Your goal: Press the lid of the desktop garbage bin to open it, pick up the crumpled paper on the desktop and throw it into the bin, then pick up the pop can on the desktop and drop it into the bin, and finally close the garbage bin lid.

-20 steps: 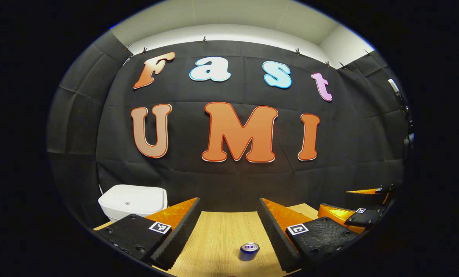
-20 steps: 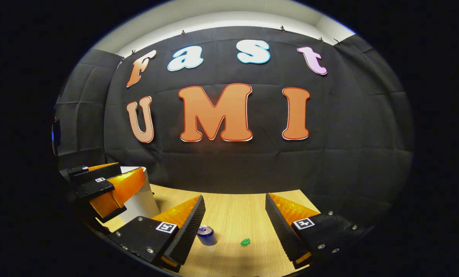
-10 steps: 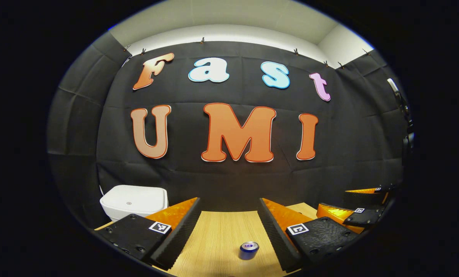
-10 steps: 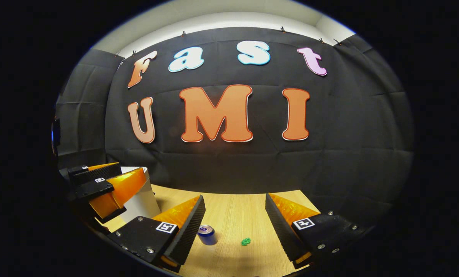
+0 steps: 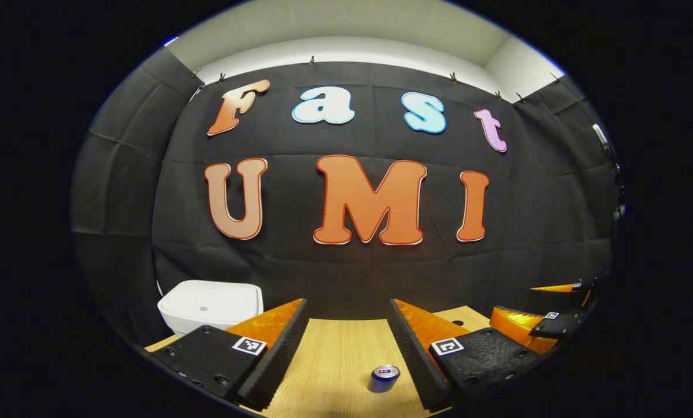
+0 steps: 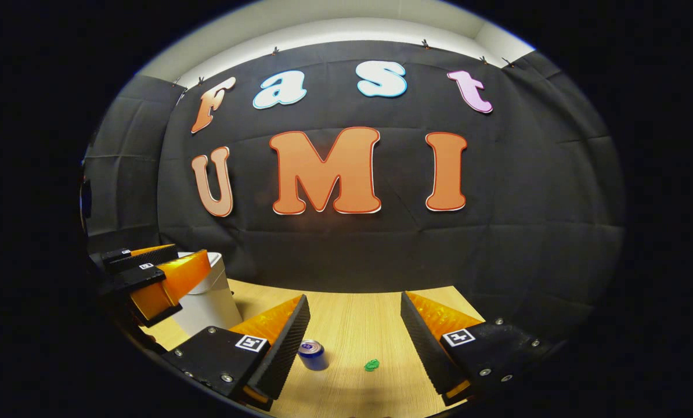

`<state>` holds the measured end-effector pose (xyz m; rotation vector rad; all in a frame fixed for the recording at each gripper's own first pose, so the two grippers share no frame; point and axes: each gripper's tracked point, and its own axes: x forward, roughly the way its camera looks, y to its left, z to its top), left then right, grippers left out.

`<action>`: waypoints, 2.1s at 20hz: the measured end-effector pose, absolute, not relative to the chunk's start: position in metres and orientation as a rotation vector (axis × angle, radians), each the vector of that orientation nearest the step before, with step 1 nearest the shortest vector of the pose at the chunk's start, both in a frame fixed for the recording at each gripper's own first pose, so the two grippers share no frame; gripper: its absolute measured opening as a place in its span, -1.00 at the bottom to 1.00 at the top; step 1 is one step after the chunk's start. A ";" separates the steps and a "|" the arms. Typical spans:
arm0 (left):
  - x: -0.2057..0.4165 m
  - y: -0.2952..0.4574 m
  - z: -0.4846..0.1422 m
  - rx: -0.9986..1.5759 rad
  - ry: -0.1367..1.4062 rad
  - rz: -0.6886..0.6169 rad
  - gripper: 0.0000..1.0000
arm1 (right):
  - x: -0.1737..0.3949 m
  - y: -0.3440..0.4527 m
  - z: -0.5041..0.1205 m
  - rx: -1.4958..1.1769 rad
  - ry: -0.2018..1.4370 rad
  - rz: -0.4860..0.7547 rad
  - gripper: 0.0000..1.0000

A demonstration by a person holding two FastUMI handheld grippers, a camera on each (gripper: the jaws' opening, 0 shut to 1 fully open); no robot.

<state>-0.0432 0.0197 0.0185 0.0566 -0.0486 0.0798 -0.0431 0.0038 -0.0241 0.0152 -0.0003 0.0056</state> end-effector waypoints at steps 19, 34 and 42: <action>-0.005 0.237 0.007 0.021 0.061 0.375 -1.00 | -0.034 0.020 -0.035 0.002 0.027 0.030 0.88; 0.014 0.266 -0.060 -0.074 0.280 0.365 -1.00 | -0.032 0.014 -0.049 0.009 0.065 0.019 0.87; 0.003 0.252 -0.006 0.146 0.119 0.391 -1.00 | -0.032 0.016 -0.047 0.008 0.062 0.037 0.88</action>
